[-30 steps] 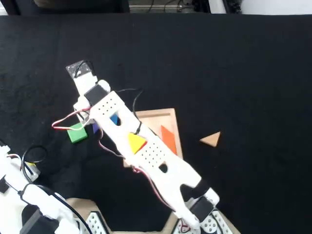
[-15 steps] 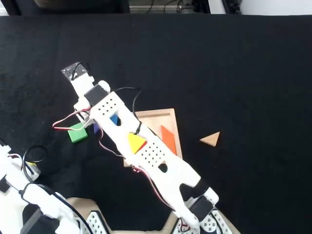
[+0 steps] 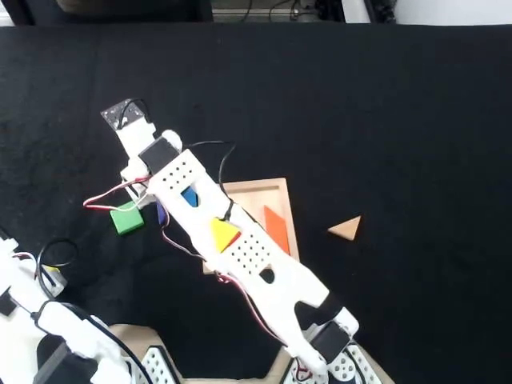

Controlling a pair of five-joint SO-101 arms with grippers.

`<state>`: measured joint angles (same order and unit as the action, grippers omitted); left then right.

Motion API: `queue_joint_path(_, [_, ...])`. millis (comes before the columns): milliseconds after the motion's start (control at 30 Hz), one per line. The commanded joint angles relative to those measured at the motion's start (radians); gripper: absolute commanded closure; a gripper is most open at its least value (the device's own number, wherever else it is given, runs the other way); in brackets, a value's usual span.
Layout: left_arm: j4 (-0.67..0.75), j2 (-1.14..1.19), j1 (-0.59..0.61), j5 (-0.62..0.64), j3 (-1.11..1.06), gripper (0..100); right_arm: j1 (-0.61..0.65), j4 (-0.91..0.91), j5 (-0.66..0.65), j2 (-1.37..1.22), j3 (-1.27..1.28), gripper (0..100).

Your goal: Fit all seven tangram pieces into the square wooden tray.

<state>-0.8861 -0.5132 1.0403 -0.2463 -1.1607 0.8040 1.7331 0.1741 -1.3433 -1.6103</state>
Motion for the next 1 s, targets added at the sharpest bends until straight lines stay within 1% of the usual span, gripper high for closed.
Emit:
queue_joint_path(0, [0.009, -0.018, -0.013, 0.006, -0.001, 80, 0.009, 0.035, 0.011, 0.151, 0.074, 80.0])
queue_joint_path(67, [0.009, -0.018, -0.013, 0.006, -0.001, 80, 0.02, 0.035, 0.02, 0.203, 0.185, 80.0])
queue_joint_path(200, [0.009, -0.018, -0.013, 0.006, -0.001, 80, 0.032, 0.032, 0.124, 0.309, 0.424, 79.9])
queue_joint_path(267, [0.009, -0.018, -0.013, 0.006, -0.001, 80, 0.031, 0.029, 0.157, 0.349, 0.496, 79.9])
queue_joint_path(333, [0.009, -0.018, -0.013, 0.006, -0.001, 80, 0.031, 0.021, 0.16, 0.371, 0.53, 79.9])
queue_joint_path(567, [0.009, -0.018, -0.013, 0.006, -0.001, 80, 0.015, -0.064, 0.155, 0.321, 0.533, 79.8])
queue_joint_path(700, [0.009, -0.018, -0.013, 0.006, -0.001, 80, 0.017, -0.114, 0.054, 0.265, 0.486, 80.0])
queue_joint_path(900, [0.009, -0.018, -0.013, 0.006, -0.001, 80, 0.018, -0.089, 0.035, 0.214, 0.344, 80.0])
queue_joint_path(967, [0.009, -0.018, -0.013, 0.006, -0.001, 80, 0.018, -0.095, -0.025, 0.196, 0.305, 80.0])
